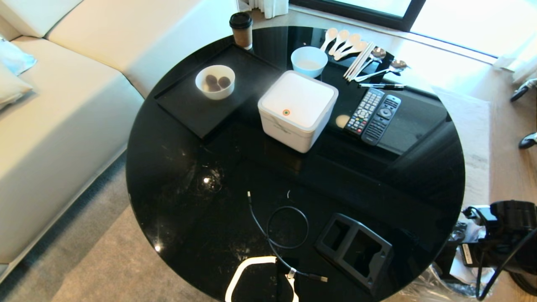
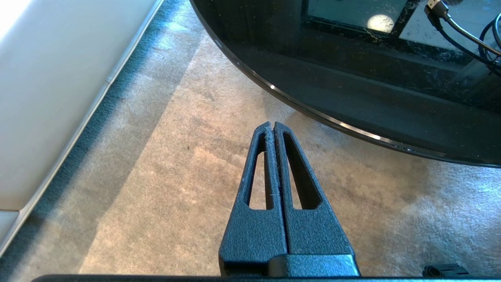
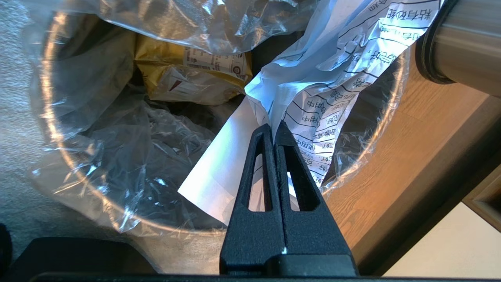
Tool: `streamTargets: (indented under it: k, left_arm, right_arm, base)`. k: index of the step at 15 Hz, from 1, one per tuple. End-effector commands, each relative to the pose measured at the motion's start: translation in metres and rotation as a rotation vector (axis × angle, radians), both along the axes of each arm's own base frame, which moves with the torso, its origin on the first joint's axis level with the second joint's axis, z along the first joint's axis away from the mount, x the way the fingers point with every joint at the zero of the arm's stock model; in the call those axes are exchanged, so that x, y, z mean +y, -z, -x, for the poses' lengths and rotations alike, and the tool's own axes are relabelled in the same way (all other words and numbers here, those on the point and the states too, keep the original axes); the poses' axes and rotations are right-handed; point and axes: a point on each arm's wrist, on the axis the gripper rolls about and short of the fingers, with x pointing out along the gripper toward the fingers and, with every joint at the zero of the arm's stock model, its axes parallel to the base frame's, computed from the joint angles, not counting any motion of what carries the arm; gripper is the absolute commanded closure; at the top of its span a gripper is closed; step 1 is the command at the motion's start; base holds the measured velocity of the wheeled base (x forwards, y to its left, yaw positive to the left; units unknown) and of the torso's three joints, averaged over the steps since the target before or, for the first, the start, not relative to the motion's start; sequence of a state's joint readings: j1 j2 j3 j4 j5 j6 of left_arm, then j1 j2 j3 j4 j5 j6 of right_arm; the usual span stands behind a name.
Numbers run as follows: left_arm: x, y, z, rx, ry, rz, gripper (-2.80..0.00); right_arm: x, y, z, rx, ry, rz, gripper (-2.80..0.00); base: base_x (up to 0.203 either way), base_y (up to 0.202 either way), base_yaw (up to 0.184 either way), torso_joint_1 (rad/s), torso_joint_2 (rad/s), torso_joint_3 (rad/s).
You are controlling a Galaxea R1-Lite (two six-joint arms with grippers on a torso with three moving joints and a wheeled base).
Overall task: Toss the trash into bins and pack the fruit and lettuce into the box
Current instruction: Throw it into the trash can
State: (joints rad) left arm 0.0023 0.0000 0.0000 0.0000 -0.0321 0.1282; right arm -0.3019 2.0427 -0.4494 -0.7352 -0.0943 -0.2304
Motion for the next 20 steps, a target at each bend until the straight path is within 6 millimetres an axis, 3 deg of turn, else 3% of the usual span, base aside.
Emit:
streamTargets:
  k: [1,7,8,16,20]
  left_arm:
    - [0.0,0.0,0.0,0.001,-0.001,-0.002,0.0]
    - [0.0,0.0,0.0,0.002,0.0,-0.001,0.0]
    - [0.0,0.0,0.0,0.002,-0.001,-0.001,0.0]
    - [0.0,0.0,0.0,0.001,-0.001,-0.002,0.0]
    - [0.0,0.0,0.0,0.001,-0.001,-0.002,0.0]
  right_arm:
    - [0.0,0.004,-0.002,-0.001,-0.003,0.003,0.0]
    - [-0.001,0.007,-0.005,-0.003,-0.005,0.005,0.0]
    - [-0.001,0.007,-0.005,-0.005,-0.005,0.005,-2.8]
    - [0.0,0.007,-0.003,-0.003,-0.005,0.004,-2.8]
    - [-0.001,-0.008,-0.002,-0.06,-0.001,0.021,-2.8]
  base:
    - [0.0,0.0,0.0,0.0,0.0,0.0]
    - [0.0,0.0,0.0,0.0,0.0,0.0]
    - [0.0,0.0,0.0,0.0,0.0,0.0]
    - [0.0,0.0,0.0,0.0,0.0,0.0]
    - [0.0,0.0,0.0,0.0,0.0,0.0]
